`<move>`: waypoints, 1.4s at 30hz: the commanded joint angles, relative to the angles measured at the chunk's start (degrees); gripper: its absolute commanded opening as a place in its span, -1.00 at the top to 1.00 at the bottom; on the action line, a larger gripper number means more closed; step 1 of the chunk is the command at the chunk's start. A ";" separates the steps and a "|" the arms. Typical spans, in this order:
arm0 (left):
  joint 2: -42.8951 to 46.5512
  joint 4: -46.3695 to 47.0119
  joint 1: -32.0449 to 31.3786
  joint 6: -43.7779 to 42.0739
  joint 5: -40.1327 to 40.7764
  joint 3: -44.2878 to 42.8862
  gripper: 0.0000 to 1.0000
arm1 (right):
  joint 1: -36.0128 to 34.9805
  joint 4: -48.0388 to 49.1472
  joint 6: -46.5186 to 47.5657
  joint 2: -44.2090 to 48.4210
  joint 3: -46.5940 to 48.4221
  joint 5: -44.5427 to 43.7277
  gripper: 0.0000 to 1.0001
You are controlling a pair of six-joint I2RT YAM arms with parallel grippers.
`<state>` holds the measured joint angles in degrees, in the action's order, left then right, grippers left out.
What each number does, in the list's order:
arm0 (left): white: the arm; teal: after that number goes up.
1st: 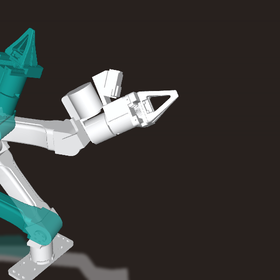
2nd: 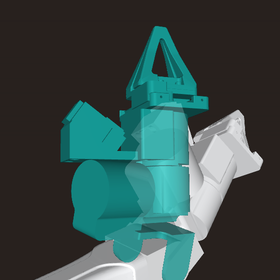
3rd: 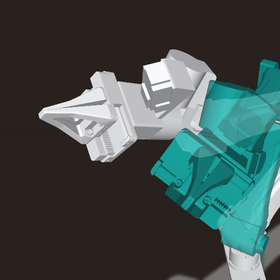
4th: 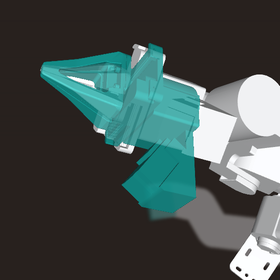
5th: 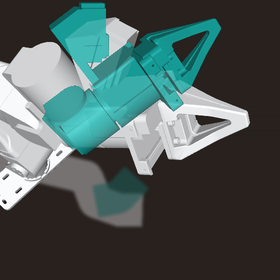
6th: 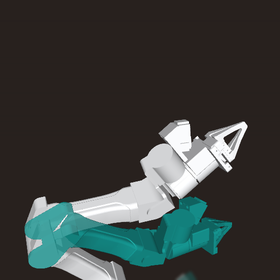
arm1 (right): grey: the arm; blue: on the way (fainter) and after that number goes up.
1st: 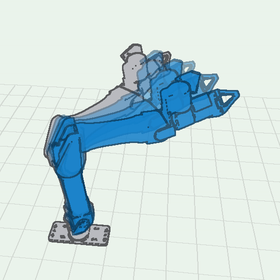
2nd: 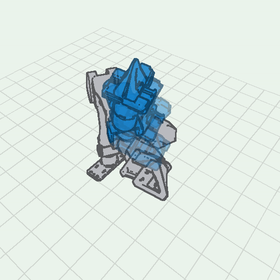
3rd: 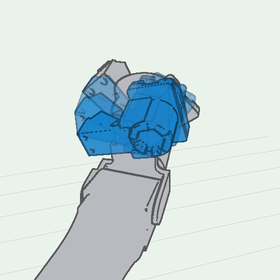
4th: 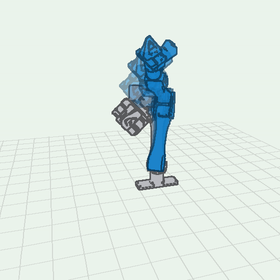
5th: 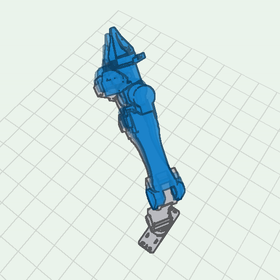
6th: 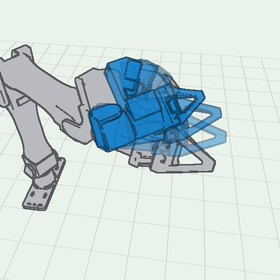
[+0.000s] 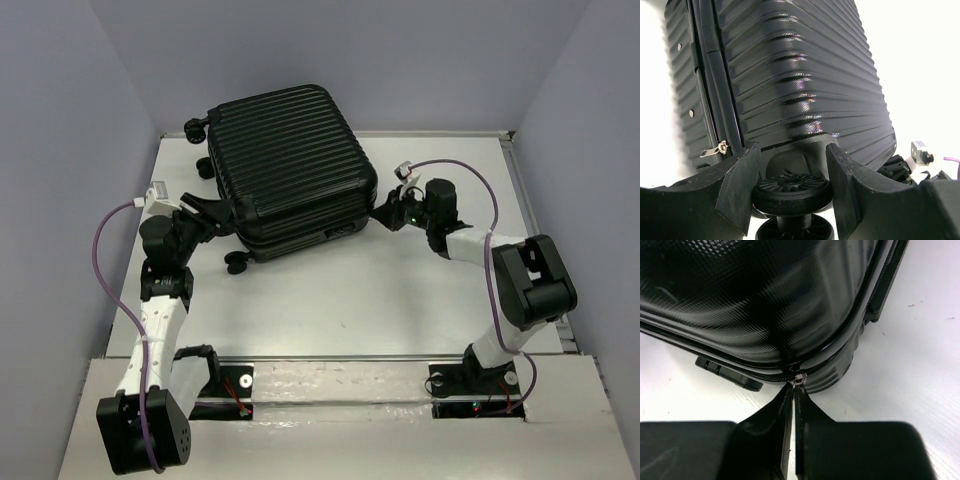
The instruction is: Pack the luggage
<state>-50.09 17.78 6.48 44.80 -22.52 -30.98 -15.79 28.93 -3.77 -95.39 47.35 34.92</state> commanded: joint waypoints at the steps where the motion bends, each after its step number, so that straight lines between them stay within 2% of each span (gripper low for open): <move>1: 1.39 1.20 -0.24 -0.33 -4.02 1.10 0.88 | -0.03 11.76 -4.04 2.31 -2.17 0.94 0.86; 4: 1.48 2.78 -0.59 0.64 -4.63 2.33 0.88 | -4.58 10.02 -5.11 5.92 -4.89 -3.70 0.86; 5: 1.31 3.57 -1.72 1.51 -4.72 2.76 0.88 | -9.73 7.31 -4.50 10.27 -6.47 -8.59 0.86; 8: 0.78 4.36 -5.32 2.31 -2.80 2.77 0.89 | -19.33 0.70 -5.10 12.34 -6.66 -17.93 0.86; 9: 0.60 4.98 -9.60 2.92 -0.96 2.77 0.88 | -25.54 -1.48 -6.85 11.29 -5.01 -23.09 0.86; 13: -0.19 6.56 -17.62 4.59 1.69 2.42 0.88 | -35.34 -3.09 -9.93 6.29 -0.26 -33.41 0.86; 16: 0.16 7.44 -18.96 6.62 0.12 2.86 0.89 | -41.67 0.15 -12.83 1.19 3.70 -36.57 0.86; 19: 2.09 7.44 -19.84 7.93 -0.33 3.47 0.88 | -44.06 2.09 -13.89 -3.47 7.65 -38.69 0.86; 25: 6.92 7.36 -20.72 11.54 -4.98 5.58 0.89 | -49.41 12.54 -14.25 -11.46 13.20 -42.46 0.86; 31: 13.78 0.60 -20.72 12.42 -6.48 3.83 0.89 | -49.95 31.26 -19.25 -18.68 15.31 -47.92 0.86; 36: 15.80 -0.39 -20.81 13.55 -6.48 6.01 0.88 | -49.95 34.08 -23.81 -23.60 18.65 -55.19 0.86; 42: 15.99 4.45 -22.12 17.43 -6.39 11.29 0.89 | -49.95 38.22 -27.69 -23.79 15.58 -62.06 0.86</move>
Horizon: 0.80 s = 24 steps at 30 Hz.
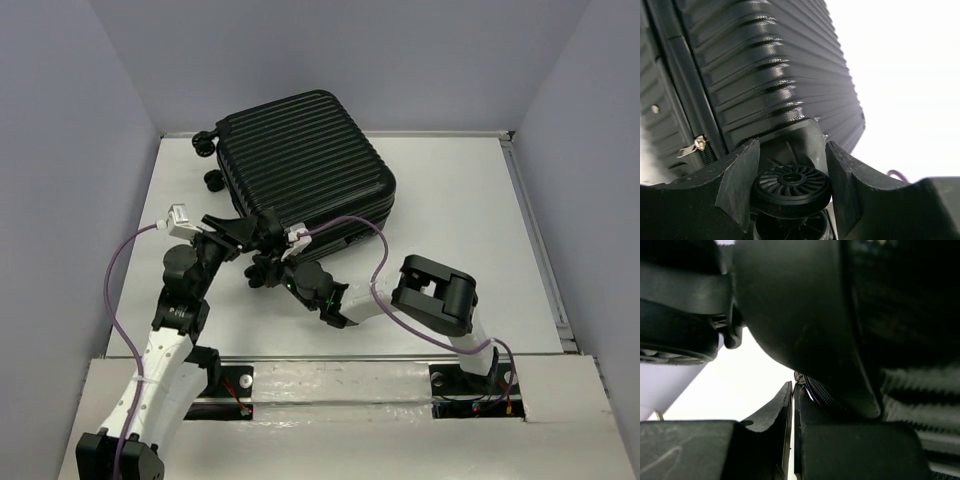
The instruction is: Pack the luggage
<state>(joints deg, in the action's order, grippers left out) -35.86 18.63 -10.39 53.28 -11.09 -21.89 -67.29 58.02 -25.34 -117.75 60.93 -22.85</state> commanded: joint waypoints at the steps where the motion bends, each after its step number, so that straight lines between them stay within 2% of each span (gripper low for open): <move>1: 1.67 4.13 -5.86 9.56 -17.48 2.38 0.89 | 1.54 9.30 -6.99 -1.25 1.83 -6.74 0.87; 8: -0.53 7.21 -15.61 12.11 -11.68 0.89 0.88 | 1.54 8.51 -9.01 -5.90 9.90 -9.93 0.86; 17: -2.90 11.60 -25.72 14.93 -5.00 -0.87 0.89 | 2.24 13.08 -12.62 -9.24 11.05 -14.50 0.86; 22: -3.43 11.95 -27.75 15.01 -3.50 -0.87 0.89 | 3.38 14.84 -15.79 -9.52 11.58 -14.50 0.86; 24: -2.82 11.87 -27.75 14.58 -2.88 -0.79 0.88 | 3.39 15.37 -14.91 -8.12 9.48 -15.72 0.79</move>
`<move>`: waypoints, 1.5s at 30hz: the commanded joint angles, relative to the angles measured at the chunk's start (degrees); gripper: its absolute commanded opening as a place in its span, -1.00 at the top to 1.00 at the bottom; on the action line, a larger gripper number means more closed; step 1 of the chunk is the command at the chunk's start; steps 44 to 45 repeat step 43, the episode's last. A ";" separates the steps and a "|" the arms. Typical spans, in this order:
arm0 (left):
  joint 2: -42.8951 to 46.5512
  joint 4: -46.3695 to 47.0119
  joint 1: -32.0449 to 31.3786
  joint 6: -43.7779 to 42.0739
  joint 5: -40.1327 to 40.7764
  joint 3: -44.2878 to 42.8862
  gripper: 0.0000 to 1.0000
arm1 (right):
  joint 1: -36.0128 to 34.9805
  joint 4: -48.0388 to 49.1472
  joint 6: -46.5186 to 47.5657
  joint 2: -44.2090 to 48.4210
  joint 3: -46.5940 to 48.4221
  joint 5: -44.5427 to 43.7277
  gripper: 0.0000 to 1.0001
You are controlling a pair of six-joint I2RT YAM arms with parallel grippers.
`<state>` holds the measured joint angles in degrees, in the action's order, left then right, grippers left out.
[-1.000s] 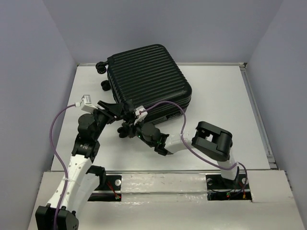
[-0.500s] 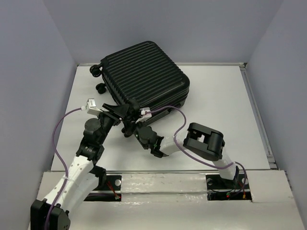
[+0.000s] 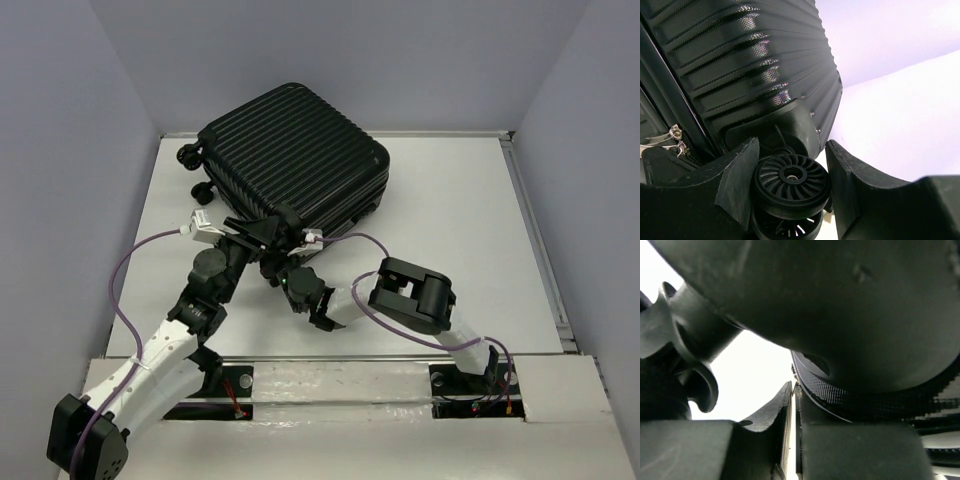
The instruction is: Pack the luggage
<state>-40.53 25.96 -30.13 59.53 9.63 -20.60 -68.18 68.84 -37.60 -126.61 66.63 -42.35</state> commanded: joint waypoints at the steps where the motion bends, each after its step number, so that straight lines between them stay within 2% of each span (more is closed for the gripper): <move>1: 1.95 4.37 -8.01 8.15 -23.08 -2.16 0.89 | 4.29 5.86 -3.26 1.09 1.33 3.68 0.64; 3: 2.04 3.84 -8.01 7.89 -22.73 -2.60 0.89 | 4.29 7.71 -2.92 2.32 -1.66 3.76 0.42; 4: 2.04 3.23 -7.93 7.36 -22.55 -2.95 0.89 | 4.29 7.63 -2.91 4.77 -3.51 3.85 0.24; 5: 2.04 2.18 -7.93 6.05 -21.50 -3.48 0.89 | 4.29 6.58 -3.61 6.18 -5.35 4.03 -0.11; 7: 3.00 -0.90 -8.01 4.64 -19.83 -4.97 0.89 | 4.29 6.66 -3.88 9.17 -11.85 5.51 -0.35; 8: 3.44 -1.86 -7.93 3.76 -18.00 -5.50 0.88 | 3.50 5.96 -3.71 10.75 -14.05 5.78 -0.57; 9: 4.14 -5.61 -7.84 1.14 -16.76 -7.85 0.81 | 2.71 4.74 -3.27 14.33 -18.07 6.57 -0.65; 10: 4.49 -7.91 -7.84 -0.19 -15.53 -9.27 0.69 | 2.10 3.25 -2.83 16.20 -19.94 7.45 -0.68; 11: 4.85 -9.76 -7.66 -1.85 -13.25 -10.67 0.33 | 0.96 -0.25 -2.74 18.30 -21.70 7.72 -0.70; 12: 5.81 -13.79 -7.49 -5.09 -11.84 -13.82 0.17 | 0.16 -2.37 -2.39 22.41 -24.59 9.11 -0.71; 13: 6.34 -15.83 -7.49 -6.95 -10.61 -15.59 -0.23 | -0.54 -4.48 -1.86 24.46 -25.58 9.82 -0.72; 15: 7.92 -21.96 -7.40 -13.43 -6.15 -21.28 -0.64 | -2.90 -12.62 -0.11 30.68 -27.51 12.01 -0.73; 16: 8.27 -24.52 -7.49 -15.91 -3.50 -23.59 -0.92 | -3.62 -19.20 0.42 32.72 -27.95 12.90 -0.71; 17: 8.89 -30.20 -7.40 -18.20 -2.08 -25.78 -0.98 | -3.62 -22.57 0.25 34.83 -28.22 14.30 -0.66; 18: 9.15 -32.87 -7.49 -22.22 -0.59 -29.72 -0.98 | -5.28 -25.74 0.08 39.02 -28.74 16.57 -0.60; 19: 9.50 -35.42 -7.40 -24.00 0.82 -31.41 -0.98 | -5.90 -30.30 0.08 41.07 -30.23 17.47 -0.72; 20: 9.86 -37.54 -7.49 -25.59 3.53 -32.56 -0.98 | -6.52 -32.34 0.86 43.00 -30.85 18.69 -0.99; 24: 14.77 -45.98 -7.49 -30.43 9.26 -34.60 -0.98 | -7.92 -40.88 2.09 52.84 -33.23 26.42 -1.00; 29: 23.82 -48.36 -7.49 -33.60 9.53 -29.15 -0.98 | -8.46 -51.13 8.06 68.92 -34.64 34.51 -1.00; 31: 27.69 -51.07 -7.57 -33.25 10.23 -27.31 -0.98 | -8.46 -58.07 9.73 78.50 -33.85 32.00 -1.00; 33: 31.73 -51.62 -7.58 -29.56 11.91 -25.38 -0.98 | -8.46 -60.92 10.97 88.34 -34.19 29.44 -1.00; 37: 36.57 -47.94 -7.66 -32.10 5.41 -23.61 -0.98 | -8.46 -64.44 11.33 102.30 -37.79 18.65 -1.00; 40: 35.79 -48.02 -7.66 -32.63 5.05 -24.22 -0.98 | -8.46 -67.25 9.40 107.79 -40.17 16.16 -1.00; 45: 32.81 -47.93 -7.66 -32.37 4.09 -23.70 -0.98 | -8.46 -68.40 7.20 107.89 -42.54 15.80 -1.00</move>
